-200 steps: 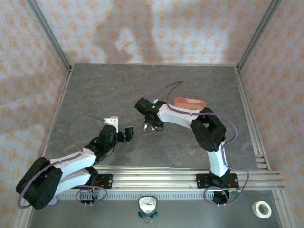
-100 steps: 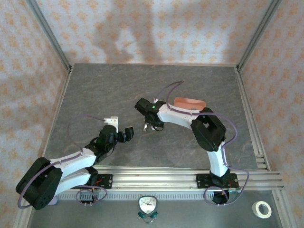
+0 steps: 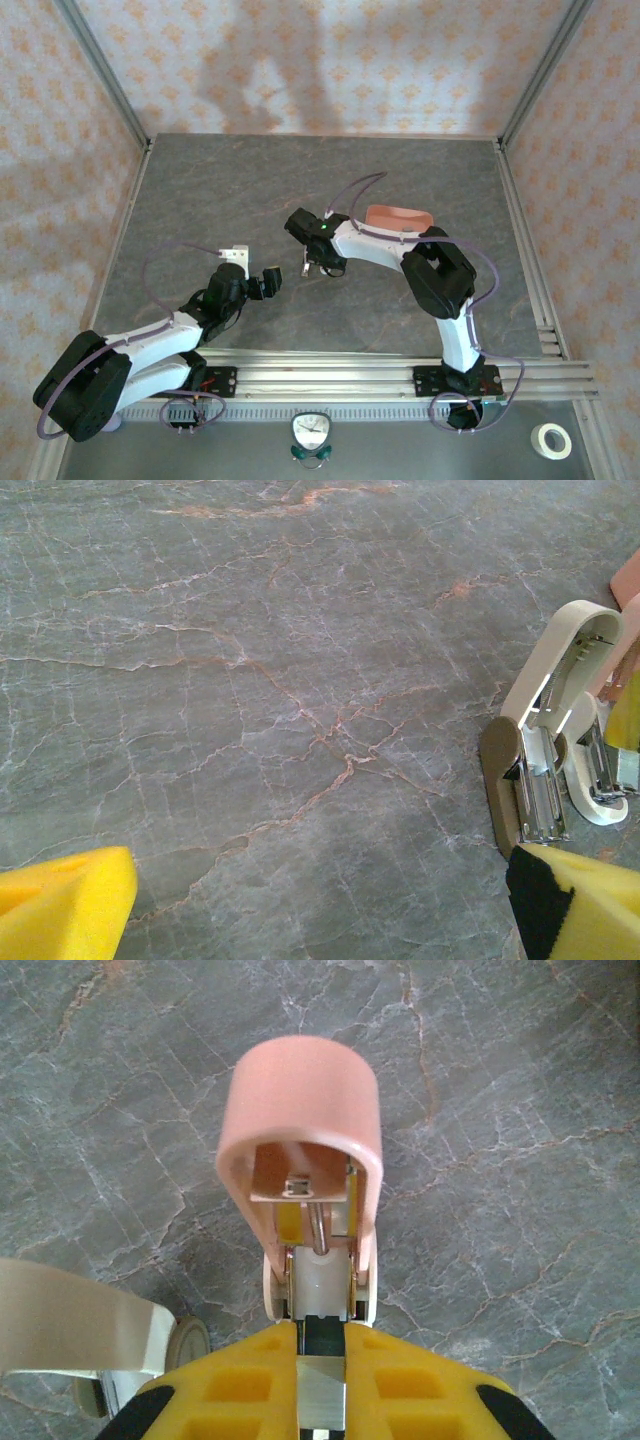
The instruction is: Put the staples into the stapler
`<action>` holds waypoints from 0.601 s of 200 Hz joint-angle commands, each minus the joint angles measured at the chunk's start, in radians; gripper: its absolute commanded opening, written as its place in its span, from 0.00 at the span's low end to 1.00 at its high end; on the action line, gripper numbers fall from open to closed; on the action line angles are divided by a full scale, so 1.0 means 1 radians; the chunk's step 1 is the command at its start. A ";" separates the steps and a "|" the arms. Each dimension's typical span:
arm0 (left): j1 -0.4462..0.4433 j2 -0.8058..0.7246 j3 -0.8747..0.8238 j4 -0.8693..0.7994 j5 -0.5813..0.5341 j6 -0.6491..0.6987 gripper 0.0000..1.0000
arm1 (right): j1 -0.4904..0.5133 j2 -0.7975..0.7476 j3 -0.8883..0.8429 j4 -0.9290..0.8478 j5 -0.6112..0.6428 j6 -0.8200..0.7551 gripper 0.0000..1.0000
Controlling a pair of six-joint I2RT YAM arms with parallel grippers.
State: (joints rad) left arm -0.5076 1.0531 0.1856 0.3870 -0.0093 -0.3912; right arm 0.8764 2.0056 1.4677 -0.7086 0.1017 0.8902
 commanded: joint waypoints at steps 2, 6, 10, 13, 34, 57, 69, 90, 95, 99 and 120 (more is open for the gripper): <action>0.010 -0.011 -0.009 0.023 -0.026 0.022 0.96 | 0.004 -0.022 -0.010 -0.005 0.027 0.013 0.15; 0.011 -0.011 -0.009 0.023 -0.026 0.022 0.96 | 0.004 -0.022 -0.010 -0.006 0.027 0.013 0.15; 0.010 -0.012 -0.009 0.023 -0.026 0.022 0.96 | 0.004 -0.021 -0.010 -0.006 0.026 0.012 0.15; 0.011 -0.012 -0.009 0.024 -0.025 0.022 0.96 | 0.004 -0.019 -0.010 -0.006 0.026 0.012 0.15; 0.011 -0.011 -0.009 0.021 -0.027 0.022 0.96 | 0.004 -0.015 -0.010 -0.007 0.022 0.012 0.15; 0.011 -0.013 -0.009 0.020 -0.027 0.022 0.96 | 0.004 -0.013 -0.010 -0.009 0.023 0.012 0.15; 0.010 -0.013 -0.010 0.021 -0.026 0.022 0.96 | 0.004 -0.013 -0.010 -0.010 0.023 0.012 0.15; 0.011 -0.013 -0.009 0.021 -0.026 0.022 0.96 | 0.004 -0.014 -0.012 -0.011 0.021 0.012 0.15; 0.009 -0.013 -0.009 0.021 -0.027 0.022 0.96 | 0.004 -0.013 -0.011 -0.011 0.021 0.012 0.15; 0.010 -0.013 -0.009 0.021 -0.027 0.021 0.96 | 0.004 -0.013 -0.011 -0.009 0.021 0.012 0.15; 0.010 -0.013 -0.009 0.022 -0.026 0.023 0.96 | 0.004 -0.014 -0.005 -0.010 0.023 0.009 0.15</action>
State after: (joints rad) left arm -0.5076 1.0531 0.1856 0.3870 -0.0093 -0.3908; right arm 0.8764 2.0056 1.4673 -0.7086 0.1009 0.8898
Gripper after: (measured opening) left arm 0.963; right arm 0.155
